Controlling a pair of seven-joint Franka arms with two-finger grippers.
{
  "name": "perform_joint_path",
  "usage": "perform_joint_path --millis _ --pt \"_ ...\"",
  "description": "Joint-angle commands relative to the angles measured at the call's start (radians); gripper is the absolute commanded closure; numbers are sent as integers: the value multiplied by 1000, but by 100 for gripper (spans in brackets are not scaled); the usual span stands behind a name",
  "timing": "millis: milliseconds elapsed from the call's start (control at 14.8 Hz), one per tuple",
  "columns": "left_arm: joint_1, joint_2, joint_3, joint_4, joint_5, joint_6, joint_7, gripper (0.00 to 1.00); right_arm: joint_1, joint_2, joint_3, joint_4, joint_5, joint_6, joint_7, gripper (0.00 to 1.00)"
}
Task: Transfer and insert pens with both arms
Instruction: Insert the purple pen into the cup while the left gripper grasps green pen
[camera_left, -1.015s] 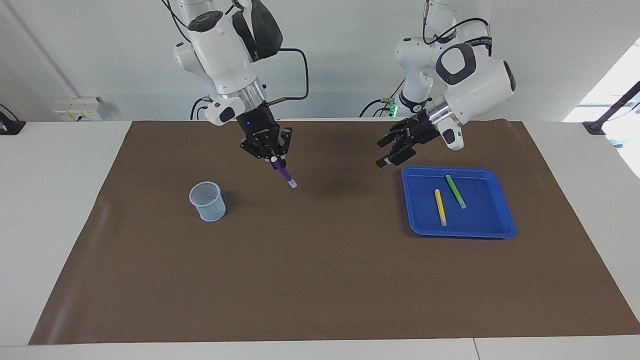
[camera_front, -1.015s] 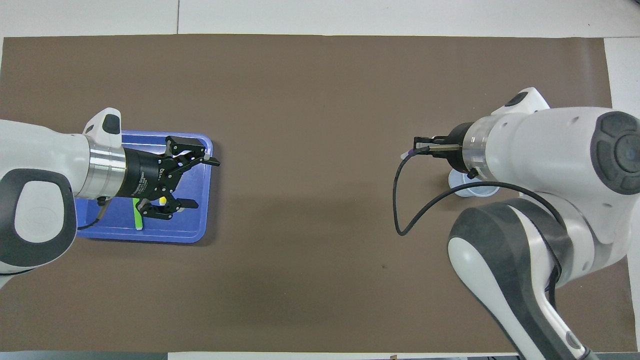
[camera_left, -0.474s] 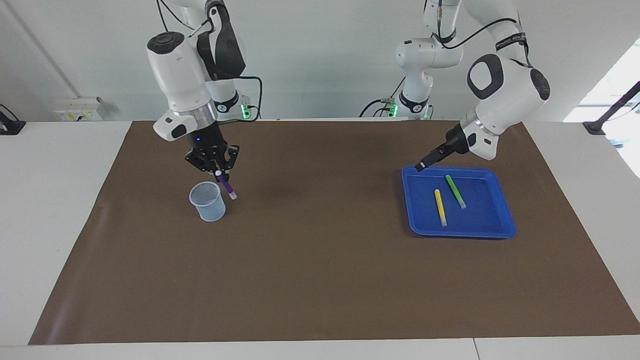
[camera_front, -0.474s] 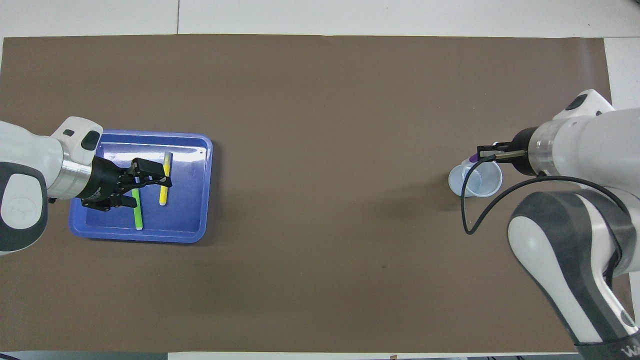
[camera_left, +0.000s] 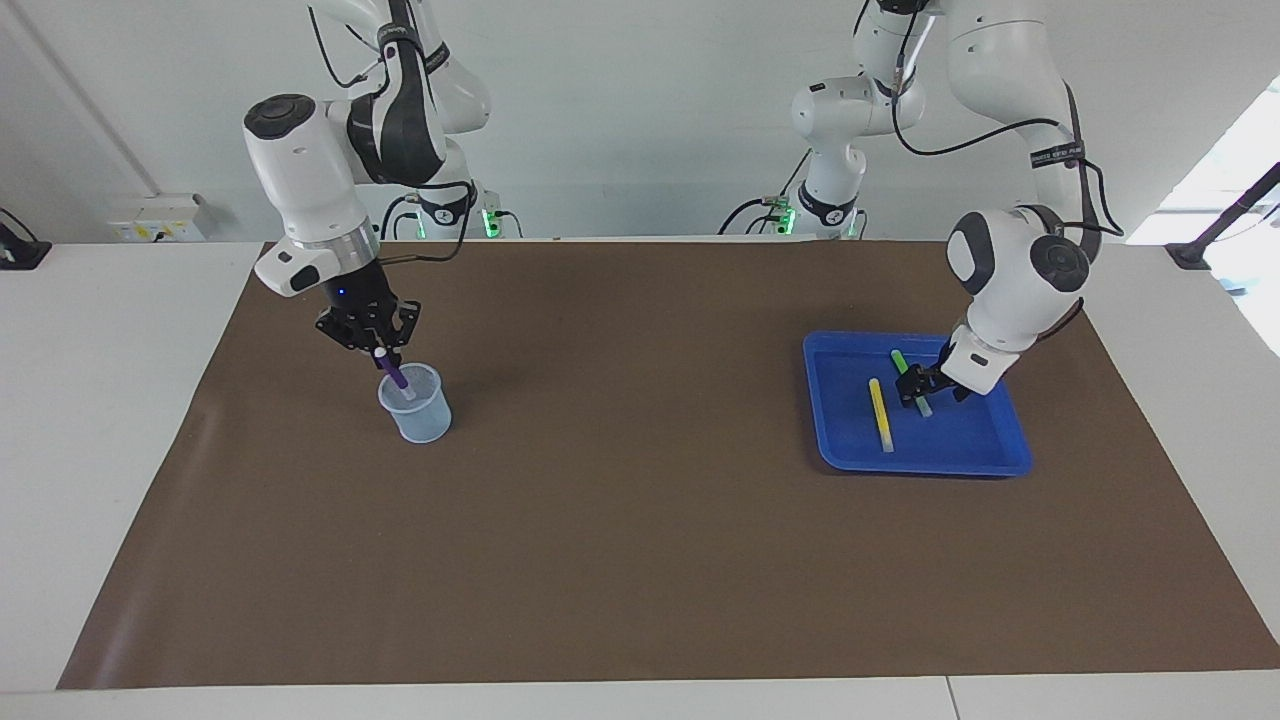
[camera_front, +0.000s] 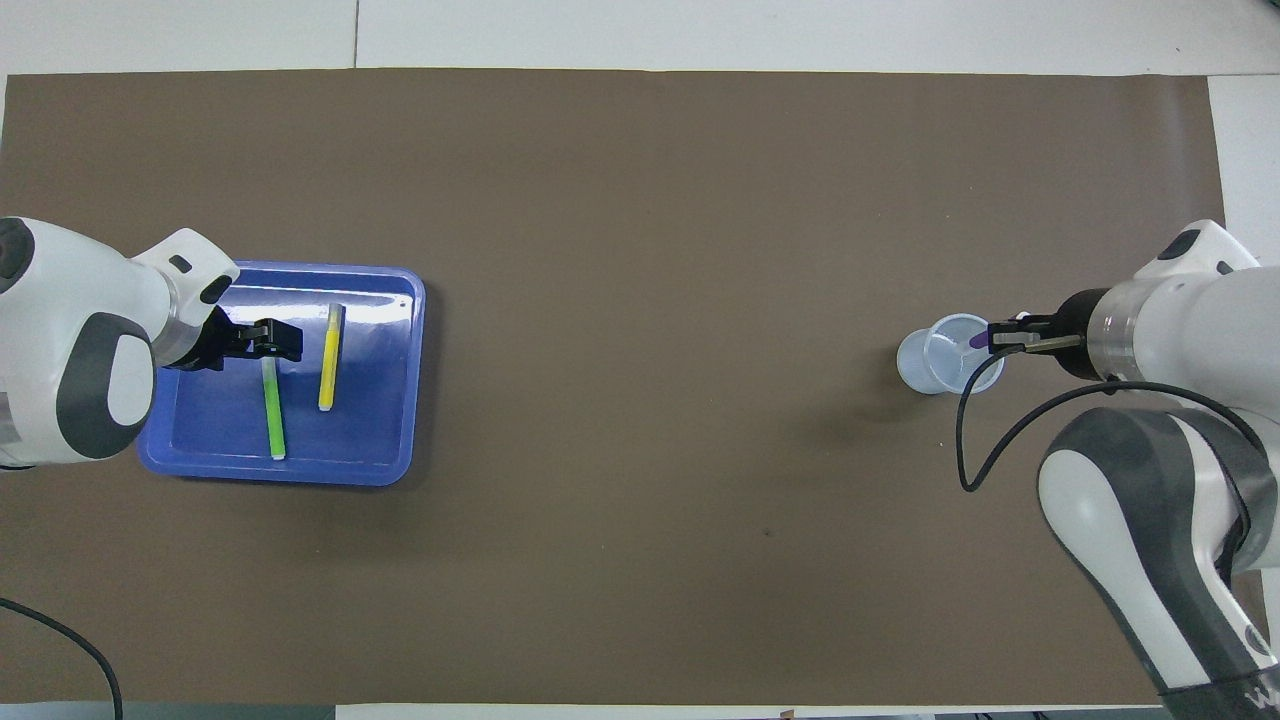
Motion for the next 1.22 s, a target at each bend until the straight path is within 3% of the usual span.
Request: perform_joint_path --millis 0,609,879,947,1015,1150 --pt "10 15 -5 -32 20 71 14 8 -8 8 9 -41 -22 56 1 100" --pt "11 7 -5 -43 20 -6 17 27 -2 60 9 -101 -22 183 3 100" --pt "10 4 -5 -43 20 -25 16 27 1 60 7 -107 -22 185 1 97" --pt "10 4 -5 -43 20 -25 16 29 1 60 7 -107 -22 183 1 58" --pt "10 4 -5 -43 20 -25 16 35 1 60 9 -107 -22 182 1 28" --pt "11 4 -5 -41 20 -25 17 60 1 60 9 -101 -22 176 1 21"
